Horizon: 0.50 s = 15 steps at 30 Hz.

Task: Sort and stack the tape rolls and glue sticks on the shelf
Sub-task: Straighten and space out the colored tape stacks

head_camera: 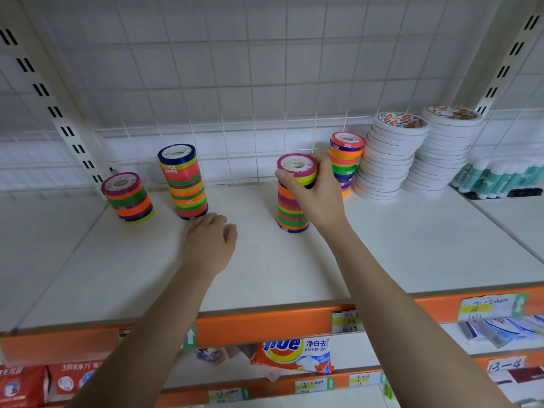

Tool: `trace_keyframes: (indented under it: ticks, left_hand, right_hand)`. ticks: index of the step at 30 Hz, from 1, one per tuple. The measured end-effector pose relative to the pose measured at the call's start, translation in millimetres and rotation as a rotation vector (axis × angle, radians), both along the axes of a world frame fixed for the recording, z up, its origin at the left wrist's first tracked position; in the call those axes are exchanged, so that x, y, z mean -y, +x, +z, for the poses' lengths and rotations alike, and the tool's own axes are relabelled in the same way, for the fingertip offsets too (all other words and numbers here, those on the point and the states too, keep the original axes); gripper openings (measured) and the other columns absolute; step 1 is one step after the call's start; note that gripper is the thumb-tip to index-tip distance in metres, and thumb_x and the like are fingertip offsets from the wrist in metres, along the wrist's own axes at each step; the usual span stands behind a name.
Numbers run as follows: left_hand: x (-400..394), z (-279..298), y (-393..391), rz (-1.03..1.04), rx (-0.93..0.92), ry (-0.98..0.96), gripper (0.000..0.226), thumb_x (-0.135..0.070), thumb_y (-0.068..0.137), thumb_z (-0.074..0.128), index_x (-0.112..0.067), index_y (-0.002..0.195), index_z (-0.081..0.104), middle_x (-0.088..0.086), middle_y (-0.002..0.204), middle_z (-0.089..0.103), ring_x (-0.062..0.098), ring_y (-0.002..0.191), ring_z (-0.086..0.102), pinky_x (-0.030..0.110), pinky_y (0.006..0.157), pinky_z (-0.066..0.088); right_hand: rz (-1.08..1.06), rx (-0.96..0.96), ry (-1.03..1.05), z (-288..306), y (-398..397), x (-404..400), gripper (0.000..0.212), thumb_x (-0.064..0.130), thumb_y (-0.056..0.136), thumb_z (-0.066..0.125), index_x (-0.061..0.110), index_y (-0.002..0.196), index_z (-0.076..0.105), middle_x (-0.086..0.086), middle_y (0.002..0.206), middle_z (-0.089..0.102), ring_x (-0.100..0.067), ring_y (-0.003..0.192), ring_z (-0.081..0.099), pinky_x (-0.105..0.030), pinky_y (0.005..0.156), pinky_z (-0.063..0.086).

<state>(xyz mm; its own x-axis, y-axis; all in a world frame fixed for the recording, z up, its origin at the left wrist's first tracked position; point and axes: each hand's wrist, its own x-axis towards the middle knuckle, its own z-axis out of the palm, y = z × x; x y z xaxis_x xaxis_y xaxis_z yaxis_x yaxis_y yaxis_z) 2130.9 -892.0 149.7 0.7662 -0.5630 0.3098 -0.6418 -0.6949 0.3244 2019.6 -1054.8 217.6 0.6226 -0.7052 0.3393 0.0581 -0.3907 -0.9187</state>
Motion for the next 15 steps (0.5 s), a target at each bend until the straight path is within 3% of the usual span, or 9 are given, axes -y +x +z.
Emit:
trace_keyframes:
  ticks: [6, 11, 15]
  left_hand:
    - [-0.7, 0.6, -0.6, 0.003, -0.004, -0.001, 0.028, -0.022, 0.094, 0.045, 0.001, 0.101, 0.061, 0.013, 0.106, 0.062, 0.029, 0.103, 0.052, 0.035, 0.09, 0.038]
    - [-0.7, 0.2, -0.1, -0.001, -0.006, -0.005, 0.029, -0.022, 0.094, 0.045, 0.001, 0.101, 0.061, 0.013, 0.106, 0.062, 0.029, 0.103, 0.053, 0.035, 0.091, 0.038]
    - [-1.5, -0.4, 0.7, -0.002, -0.009, -0.002, 0.029, -0.023, 0.095, 0.045, 0.0, 0.103, 0.061, 0.012, 0.108, 0.062, 0.028, 0.104, 0.053, 0.035, 0.092, 0.038]
  right_hand:
    - [0.024, -0.012, 0.034, -4.3, -2.0, -0.3, 0.067, 0.041, 0.077, 0.073, 0.018, 0.13, 0.039, 0.009, 0.116, 0.056, -0.002, 0.097, 0.056, -0.01, 0.075, 0.046]
    - [0.037, -0.034, 0.032, -6.8, -2.8, -1.0, 0.044, 0.04, 0.082, 0.067, 0.025, 0.118, 0.045, 0.008, 0.112, 0.06, -0.007, 0.098, 0.057, -0.012, 0.076, 0.045]
    - [0.048, -0.032, 0.039, -7.2, -3.2, -1.6, 0.047, 0.039, 0.083, 0.066, 0.025, 0.122, 0.044, 0.008, 0.114, 0.059, -0.006, 0.099, 0.057, -0.013, 0.077, 0.045]
